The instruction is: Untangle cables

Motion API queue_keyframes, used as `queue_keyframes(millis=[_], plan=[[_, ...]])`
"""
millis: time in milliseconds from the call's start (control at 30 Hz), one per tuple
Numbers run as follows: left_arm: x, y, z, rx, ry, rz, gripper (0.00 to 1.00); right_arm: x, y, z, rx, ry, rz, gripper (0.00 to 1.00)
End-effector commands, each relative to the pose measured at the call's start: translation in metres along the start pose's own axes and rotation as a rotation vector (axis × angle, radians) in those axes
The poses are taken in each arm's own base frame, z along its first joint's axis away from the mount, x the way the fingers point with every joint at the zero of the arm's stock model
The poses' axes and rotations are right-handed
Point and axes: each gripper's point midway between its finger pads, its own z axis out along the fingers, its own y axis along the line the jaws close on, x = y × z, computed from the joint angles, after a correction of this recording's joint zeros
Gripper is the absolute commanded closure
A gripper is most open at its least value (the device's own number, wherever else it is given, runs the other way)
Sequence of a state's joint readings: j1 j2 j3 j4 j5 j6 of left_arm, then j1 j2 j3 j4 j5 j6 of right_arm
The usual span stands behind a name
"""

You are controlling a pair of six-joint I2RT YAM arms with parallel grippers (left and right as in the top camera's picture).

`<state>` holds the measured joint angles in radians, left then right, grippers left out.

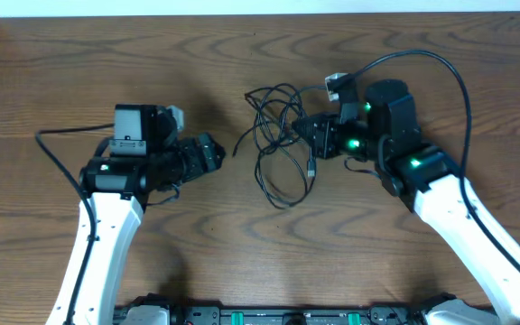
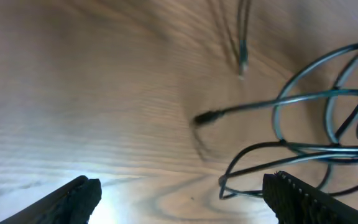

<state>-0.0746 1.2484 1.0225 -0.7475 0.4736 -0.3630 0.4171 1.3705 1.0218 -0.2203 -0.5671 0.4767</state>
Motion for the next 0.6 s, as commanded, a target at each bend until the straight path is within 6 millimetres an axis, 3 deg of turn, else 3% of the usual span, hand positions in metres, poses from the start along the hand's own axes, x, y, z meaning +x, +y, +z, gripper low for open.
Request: queue_keyframes(millis=[0,300,433,567], plan=[[0.007,-0.026,0.000,0.097,0.029,0.087,0.10,-0.001,0.010,-0.007,-0.026,0.002,-0.107,0.99],[0.021,-0.060,0.009,0.158,0.051,0.176,0.10,0.004,-0.001,-0.006,0.026,0.016,0.007,0.99],[0.022,-0.047,0.017,0.056,0.051,-0.036,0.10,0.003,0.002,-0.006,0.015,0.015,0.009,0.99],[0.024,-0.056,0.026,0.066,0.069,-0.126,0.10,0.003,0.002,-0.006,0.014,0.015,0.010,0.99]])
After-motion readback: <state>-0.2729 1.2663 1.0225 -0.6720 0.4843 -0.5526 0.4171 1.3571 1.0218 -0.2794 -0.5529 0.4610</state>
